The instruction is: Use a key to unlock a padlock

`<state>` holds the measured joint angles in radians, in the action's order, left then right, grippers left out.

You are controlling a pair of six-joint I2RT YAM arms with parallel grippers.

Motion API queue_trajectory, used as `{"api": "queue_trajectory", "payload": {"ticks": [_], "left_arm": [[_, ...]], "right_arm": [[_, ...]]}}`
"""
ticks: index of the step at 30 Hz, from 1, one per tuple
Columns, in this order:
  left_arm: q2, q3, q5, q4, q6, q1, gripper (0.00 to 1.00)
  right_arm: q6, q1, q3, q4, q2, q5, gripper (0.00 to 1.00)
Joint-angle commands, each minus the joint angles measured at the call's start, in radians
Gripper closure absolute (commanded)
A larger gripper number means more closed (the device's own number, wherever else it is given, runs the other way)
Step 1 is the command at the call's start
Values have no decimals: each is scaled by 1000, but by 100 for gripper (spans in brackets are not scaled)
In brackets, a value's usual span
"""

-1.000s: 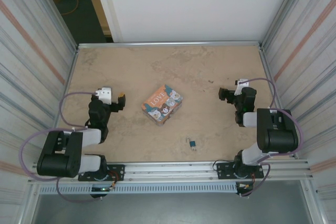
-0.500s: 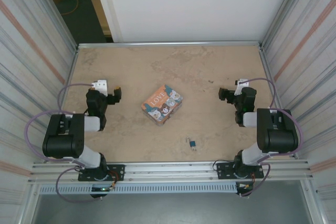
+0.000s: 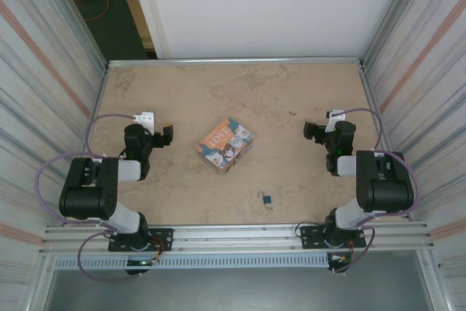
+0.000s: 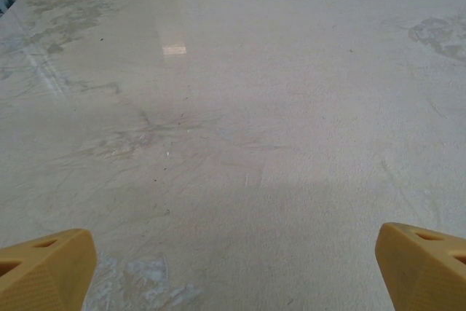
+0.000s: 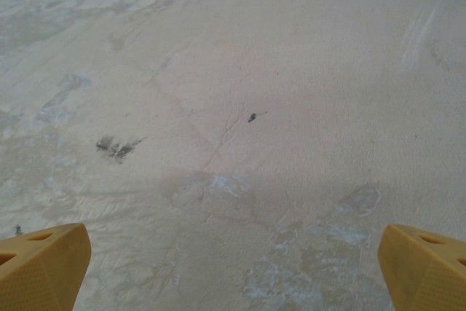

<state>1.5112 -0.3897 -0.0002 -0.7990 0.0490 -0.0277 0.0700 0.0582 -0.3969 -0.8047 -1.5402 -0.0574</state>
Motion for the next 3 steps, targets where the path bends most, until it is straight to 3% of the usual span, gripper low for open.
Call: {"api": "queue_trajectory", "payload": {"ticks": [1, 3], "left_arm": [[1, -20, -6, 4, 17, 0, 1], [0, -21, -7, 4, 17, 0, 1]], "right_arm": [[8, -5, -12, 7, 0, 17, 0], [11, -2, -11, 8, 0, 10, 0]]}}
